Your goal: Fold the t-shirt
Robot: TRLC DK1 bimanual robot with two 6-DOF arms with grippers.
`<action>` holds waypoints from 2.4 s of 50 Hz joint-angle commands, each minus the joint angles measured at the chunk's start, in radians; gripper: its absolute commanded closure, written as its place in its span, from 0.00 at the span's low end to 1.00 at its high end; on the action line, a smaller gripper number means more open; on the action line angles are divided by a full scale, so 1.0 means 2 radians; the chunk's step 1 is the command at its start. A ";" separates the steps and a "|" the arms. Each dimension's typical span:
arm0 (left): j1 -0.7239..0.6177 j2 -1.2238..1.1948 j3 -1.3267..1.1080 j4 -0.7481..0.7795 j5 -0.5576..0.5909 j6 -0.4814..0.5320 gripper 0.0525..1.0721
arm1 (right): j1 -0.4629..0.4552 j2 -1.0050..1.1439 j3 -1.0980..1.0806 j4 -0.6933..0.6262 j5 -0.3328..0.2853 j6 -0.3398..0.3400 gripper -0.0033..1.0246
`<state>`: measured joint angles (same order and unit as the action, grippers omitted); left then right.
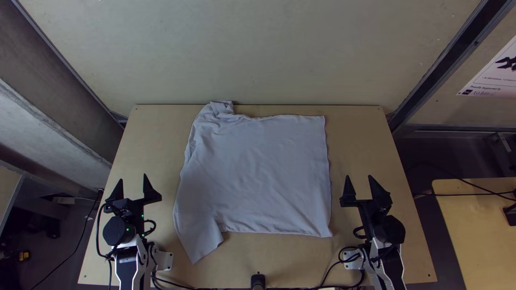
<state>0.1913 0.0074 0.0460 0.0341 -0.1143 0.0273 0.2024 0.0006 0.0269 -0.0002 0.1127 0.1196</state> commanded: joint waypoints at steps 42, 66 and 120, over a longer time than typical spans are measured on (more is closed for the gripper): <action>-0.079 0.341 0.395 0.033 0.007 0.021 0.04 | -0.015 0.361 0.413 0.061 -0.003 -0.008 0.04; -0.131 0.620 0.677 -0.095 0.003 -0.018 0.04 | -0.038 0.604 0.649 -0.018 -0.005 0.002 0.04; -0.126 1.135 1.111 -0.354 0.064 -0.093 0.11 | -0.050 0.895 0.835 -0.301 -0.072 0.127 0.04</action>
<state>-0.0563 2.2215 2.2395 -0.6865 0.0010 -0.1429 0.1131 1.7420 1.6402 -0.5621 -0.0204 0.3489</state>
